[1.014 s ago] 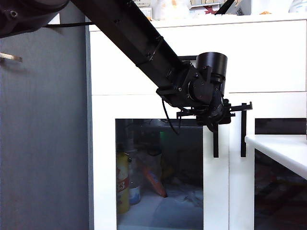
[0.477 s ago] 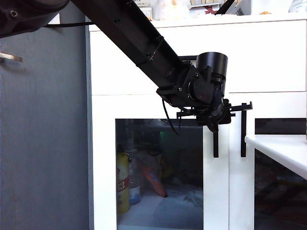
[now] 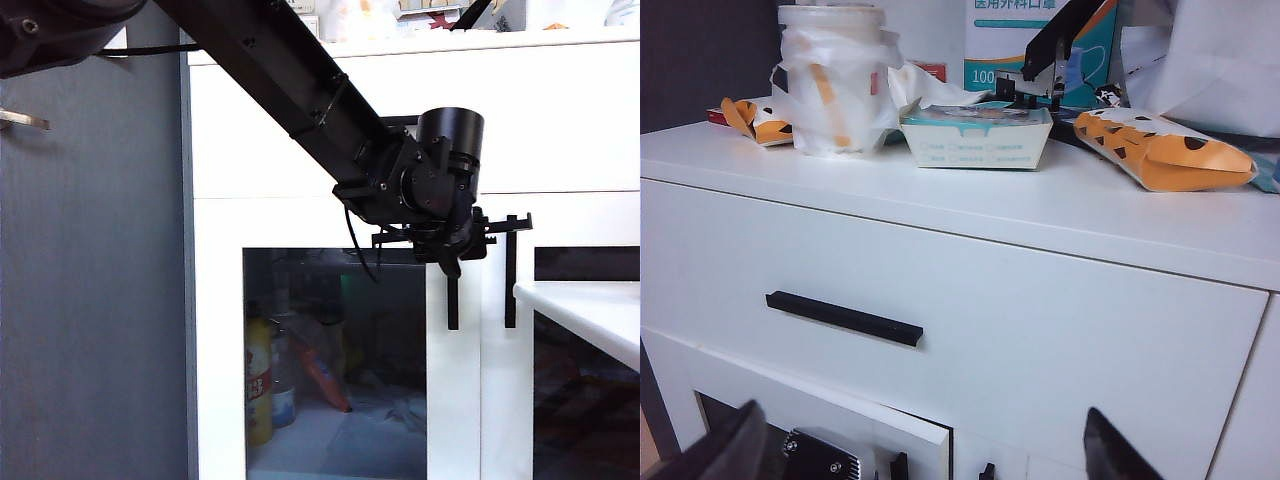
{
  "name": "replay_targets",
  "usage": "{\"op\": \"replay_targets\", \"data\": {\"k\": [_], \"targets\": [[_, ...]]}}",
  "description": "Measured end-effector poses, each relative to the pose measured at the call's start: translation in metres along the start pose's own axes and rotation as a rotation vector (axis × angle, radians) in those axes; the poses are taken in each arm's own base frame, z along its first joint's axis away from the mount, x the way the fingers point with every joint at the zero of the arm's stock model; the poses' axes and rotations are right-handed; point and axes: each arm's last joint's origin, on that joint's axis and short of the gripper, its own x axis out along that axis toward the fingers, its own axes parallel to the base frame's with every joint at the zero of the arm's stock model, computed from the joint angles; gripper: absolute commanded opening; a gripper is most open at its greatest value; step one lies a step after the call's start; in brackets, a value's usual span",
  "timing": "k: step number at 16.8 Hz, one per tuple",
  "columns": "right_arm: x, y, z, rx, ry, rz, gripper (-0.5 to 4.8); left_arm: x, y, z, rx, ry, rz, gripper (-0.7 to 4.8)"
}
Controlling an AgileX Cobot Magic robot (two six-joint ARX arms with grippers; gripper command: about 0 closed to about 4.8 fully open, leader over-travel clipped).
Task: Open the left door of the white cabinet, pick up a can of beverage from the table on the right, place it inside the cabinet, and finally close the cabinet door.
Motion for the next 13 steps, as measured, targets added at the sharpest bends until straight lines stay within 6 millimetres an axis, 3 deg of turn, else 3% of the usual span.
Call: {"op": "replay_targets", "data": {"k": [8, 13], "targets": [[-0.001, 0.0, 0.001, -0.03, -0.003, 0.0, 4.08, 0.005, 0.02, -0.007, -0.02, -0.035, -0.02, -0.05], [-0.001, 0.0, 0.0, -0.029, 0.003, 0.0, 4.08, 0.003, 0.021, -0.011, -0.026, -0.06, -0.026, -0.05]]}}
